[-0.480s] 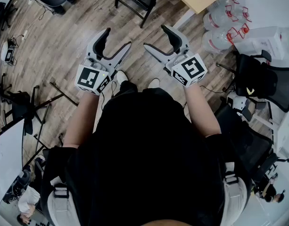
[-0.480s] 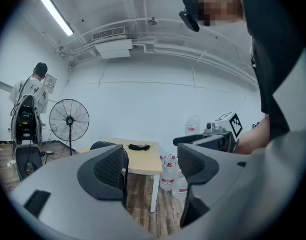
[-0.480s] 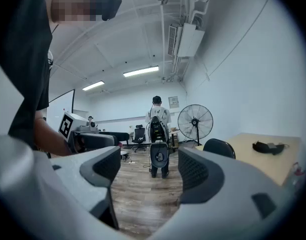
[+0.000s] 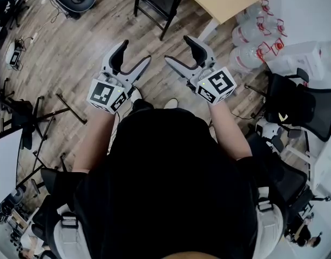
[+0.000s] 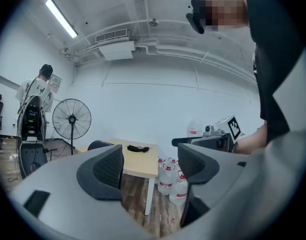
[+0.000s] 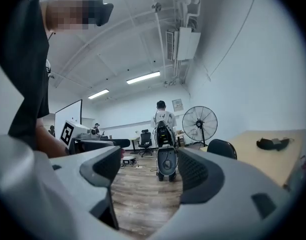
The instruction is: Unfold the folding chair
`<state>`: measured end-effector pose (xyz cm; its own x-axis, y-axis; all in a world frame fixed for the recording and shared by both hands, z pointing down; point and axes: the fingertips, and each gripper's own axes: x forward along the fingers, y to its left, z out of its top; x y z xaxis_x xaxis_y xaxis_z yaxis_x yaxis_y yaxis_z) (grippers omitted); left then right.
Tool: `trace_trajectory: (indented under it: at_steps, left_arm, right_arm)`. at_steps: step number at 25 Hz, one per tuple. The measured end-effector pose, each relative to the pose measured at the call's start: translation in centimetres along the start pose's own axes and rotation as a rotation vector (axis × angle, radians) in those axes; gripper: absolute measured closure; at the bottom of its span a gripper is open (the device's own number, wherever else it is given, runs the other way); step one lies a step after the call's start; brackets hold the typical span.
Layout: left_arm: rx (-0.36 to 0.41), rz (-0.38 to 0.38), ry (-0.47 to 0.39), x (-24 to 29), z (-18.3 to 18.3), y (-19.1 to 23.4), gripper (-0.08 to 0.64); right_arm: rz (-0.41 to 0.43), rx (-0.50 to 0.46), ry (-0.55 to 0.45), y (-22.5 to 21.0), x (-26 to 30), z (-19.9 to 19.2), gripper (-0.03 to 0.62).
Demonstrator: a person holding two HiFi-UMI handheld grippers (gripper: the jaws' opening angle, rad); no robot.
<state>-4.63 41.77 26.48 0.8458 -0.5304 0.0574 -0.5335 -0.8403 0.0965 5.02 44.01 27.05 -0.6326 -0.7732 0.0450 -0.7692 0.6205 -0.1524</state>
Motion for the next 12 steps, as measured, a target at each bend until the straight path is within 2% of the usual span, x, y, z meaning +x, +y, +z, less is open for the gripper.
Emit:
trace_trajectory:
  at_steps: [12]
  left_arm:
    - [-0.012, 0.022, -0.003, 1.8, -0.1, -4.2, 0.233]
  right_arm:
    - [0.029, 0.0, -0.013, -1.1, -4.1, 0.2, 0.244]
